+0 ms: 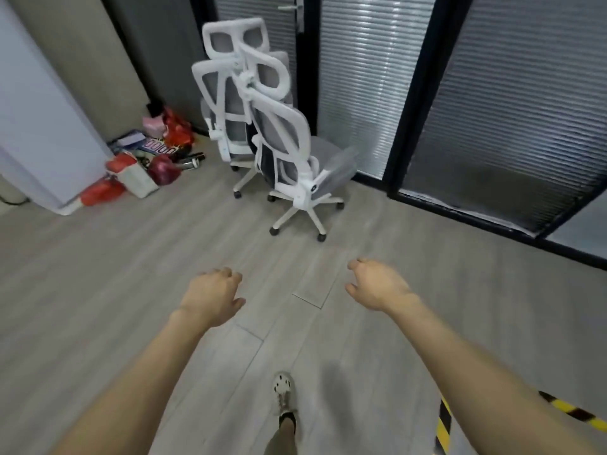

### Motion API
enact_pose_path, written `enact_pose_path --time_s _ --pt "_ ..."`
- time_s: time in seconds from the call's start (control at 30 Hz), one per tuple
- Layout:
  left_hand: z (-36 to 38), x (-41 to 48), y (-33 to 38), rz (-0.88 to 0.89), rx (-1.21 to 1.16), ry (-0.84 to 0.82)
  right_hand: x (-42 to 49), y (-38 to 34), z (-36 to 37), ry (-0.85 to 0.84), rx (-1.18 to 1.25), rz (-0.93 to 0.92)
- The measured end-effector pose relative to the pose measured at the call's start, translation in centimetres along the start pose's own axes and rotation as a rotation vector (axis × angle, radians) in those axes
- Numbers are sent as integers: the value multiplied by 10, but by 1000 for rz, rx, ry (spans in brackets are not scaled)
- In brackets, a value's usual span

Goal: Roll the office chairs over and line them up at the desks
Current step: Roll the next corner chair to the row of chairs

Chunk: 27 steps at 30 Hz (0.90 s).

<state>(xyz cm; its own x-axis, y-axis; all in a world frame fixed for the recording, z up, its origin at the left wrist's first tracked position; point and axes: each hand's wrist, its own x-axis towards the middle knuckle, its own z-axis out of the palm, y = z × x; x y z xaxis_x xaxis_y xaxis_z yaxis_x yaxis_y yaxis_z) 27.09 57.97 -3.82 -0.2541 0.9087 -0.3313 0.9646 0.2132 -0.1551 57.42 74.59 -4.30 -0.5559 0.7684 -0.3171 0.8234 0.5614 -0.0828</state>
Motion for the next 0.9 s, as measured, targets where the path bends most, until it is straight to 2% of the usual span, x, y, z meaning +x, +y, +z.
enact_pose_path --time_s 0.23,0.4,0.6,0.73,0.9 --pt "-42 147 -130 55 25 51 169 -94 -72 59 -83 -35" --pt "-79 256 -199 100 50 125 287 -133 -118 143 -83 -43" --pt "-105 419 -281 145 70 178 467 -162 -150 380 -48 -47" --pt "-131 527 -336 211 88 189 581 -190 -185 475 3 -50" --pt "-182 642 -382 329 55 315 690 -201 -235 584 33 77"
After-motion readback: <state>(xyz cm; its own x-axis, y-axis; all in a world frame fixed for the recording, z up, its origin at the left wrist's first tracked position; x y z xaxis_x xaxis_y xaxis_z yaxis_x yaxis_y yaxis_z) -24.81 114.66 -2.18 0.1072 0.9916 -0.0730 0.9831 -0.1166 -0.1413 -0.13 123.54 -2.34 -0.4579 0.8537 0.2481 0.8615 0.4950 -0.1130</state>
